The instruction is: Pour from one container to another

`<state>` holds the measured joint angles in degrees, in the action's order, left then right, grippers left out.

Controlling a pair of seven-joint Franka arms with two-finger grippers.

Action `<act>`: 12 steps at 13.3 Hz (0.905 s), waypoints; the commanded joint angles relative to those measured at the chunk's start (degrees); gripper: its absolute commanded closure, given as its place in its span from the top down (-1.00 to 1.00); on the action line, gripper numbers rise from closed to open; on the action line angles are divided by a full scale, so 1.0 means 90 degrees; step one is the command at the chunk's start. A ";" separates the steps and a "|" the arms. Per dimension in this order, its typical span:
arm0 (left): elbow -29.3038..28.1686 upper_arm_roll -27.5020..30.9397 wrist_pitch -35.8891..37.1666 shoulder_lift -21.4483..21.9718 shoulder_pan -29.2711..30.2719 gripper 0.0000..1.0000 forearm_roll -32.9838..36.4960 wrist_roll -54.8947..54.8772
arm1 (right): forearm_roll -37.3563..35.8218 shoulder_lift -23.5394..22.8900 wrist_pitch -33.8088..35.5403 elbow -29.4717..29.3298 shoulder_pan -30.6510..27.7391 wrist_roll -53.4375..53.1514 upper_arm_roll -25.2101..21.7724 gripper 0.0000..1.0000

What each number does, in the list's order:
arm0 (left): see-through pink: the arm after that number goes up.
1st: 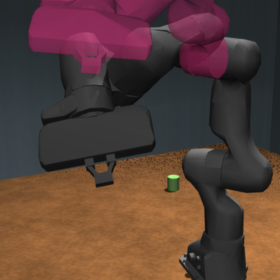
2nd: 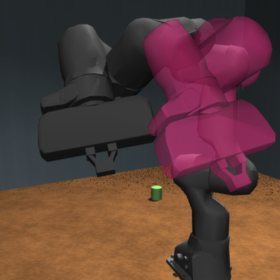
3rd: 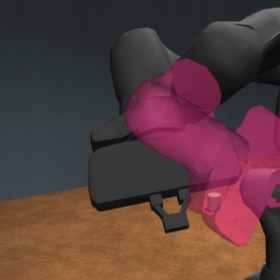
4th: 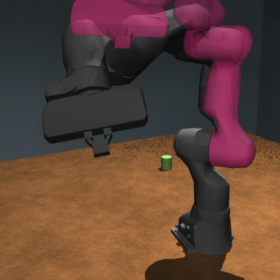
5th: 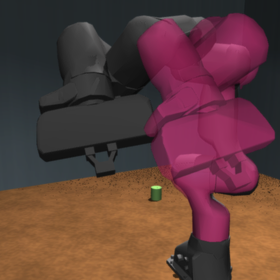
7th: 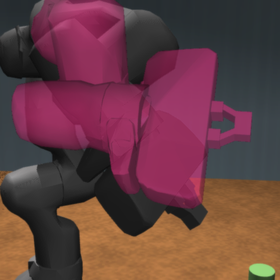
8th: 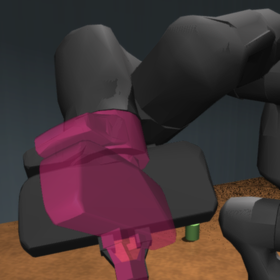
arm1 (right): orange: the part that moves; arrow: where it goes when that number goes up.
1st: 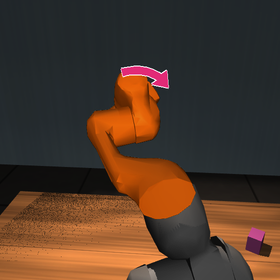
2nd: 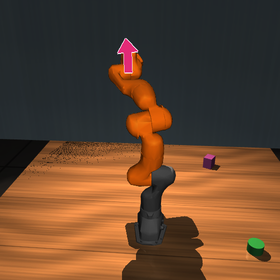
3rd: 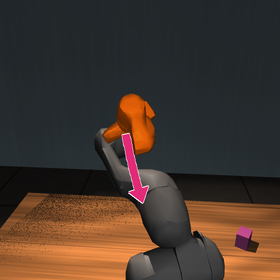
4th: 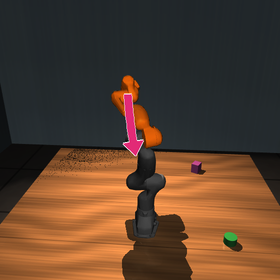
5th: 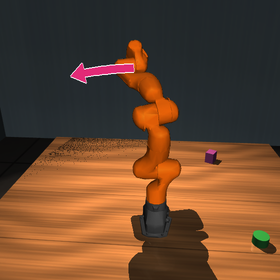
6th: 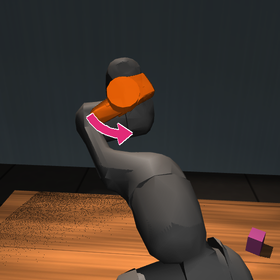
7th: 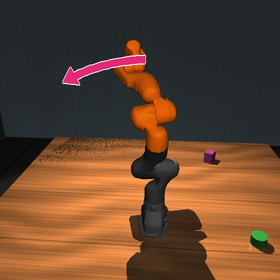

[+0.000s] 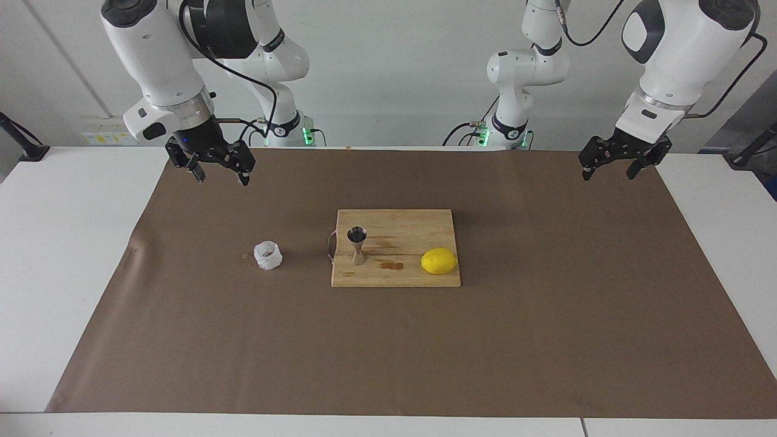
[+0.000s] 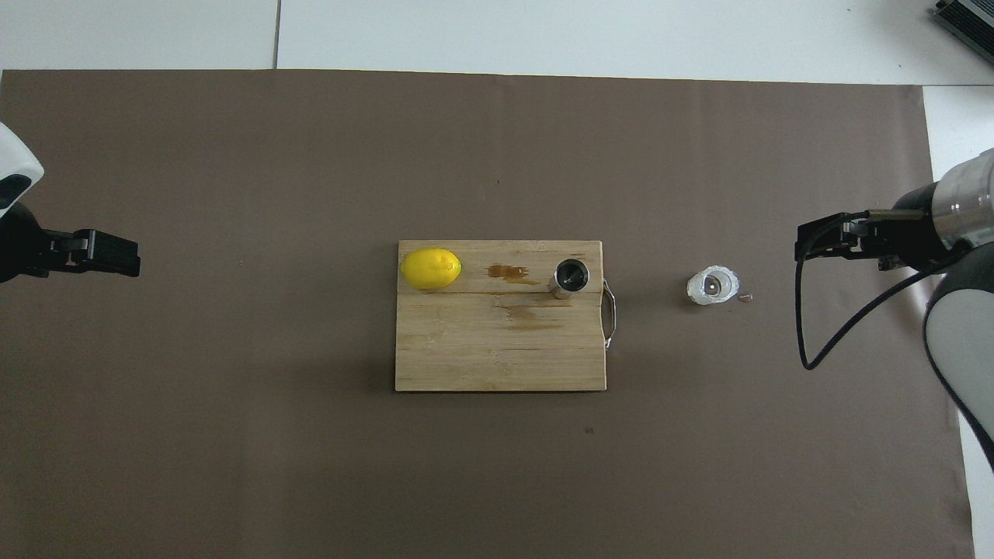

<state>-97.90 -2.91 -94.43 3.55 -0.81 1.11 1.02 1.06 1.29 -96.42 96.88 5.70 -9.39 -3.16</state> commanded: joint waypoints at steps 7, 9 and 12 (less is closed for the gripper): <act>-0.0196 -0.0018 -0.0084 0.0162 0.0041 1.00 0.0033 0.0004 | -0.0127 0.0198 -0.0019 0.0193 -0.0096 -0.0099 0.0019 1.00; -0.0196 -0.0018 -0.0084 0.0162 0.0041 1.00 0.0033 0.0004 | -0.0127 0.0198 -0.0009 0.0193 -0.0096 -0.0099 0.0019 1.00; -0.0196 -0.0018 -0.0084 0.0162 0.0041 1.00 0.0033 0.0004 | -0.0127 0.0198 0.0000 0.0193 -0.0096 -0.0099 0.0019 1.00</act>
<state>-97.90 -2.91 -94.43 3.55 -0.81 1.11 1.02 1.03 1.80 -96.21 97.25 5.34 -9.40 -3.41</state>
